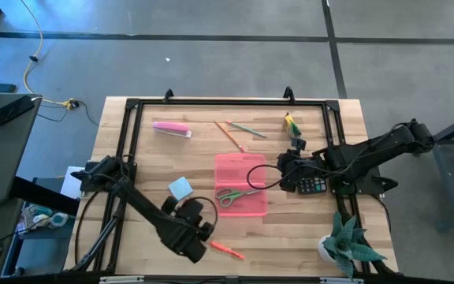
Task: Pack school essentials
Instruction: Put the eraser into the supply box
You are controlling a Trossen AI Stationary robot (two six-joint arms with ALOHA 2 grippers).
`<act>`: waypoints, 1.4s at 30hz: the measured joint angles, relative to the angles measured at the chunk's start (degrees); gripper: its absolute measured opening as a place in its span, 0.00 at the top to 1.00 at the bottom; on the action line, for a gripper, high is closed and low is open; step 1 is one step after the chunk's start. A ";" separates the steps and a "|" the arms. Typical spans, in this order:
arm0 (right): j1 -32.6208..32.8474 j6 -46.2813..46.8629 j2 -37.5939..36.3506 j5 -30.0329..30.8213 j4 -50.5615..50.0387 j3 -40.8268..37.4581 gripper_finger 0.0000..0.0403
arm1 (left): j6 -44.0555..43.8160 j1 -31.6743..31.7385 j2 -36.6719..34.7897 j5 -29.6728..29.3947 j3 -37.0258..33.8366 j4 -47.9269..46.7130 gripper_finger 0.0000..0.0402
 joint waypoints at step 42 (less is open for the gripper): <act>0.03 12.29 0.00 -1.11 -9.22 -0.01 0.65 | 68.54 19.64 1.04 25.79 1.05 26.93 0.79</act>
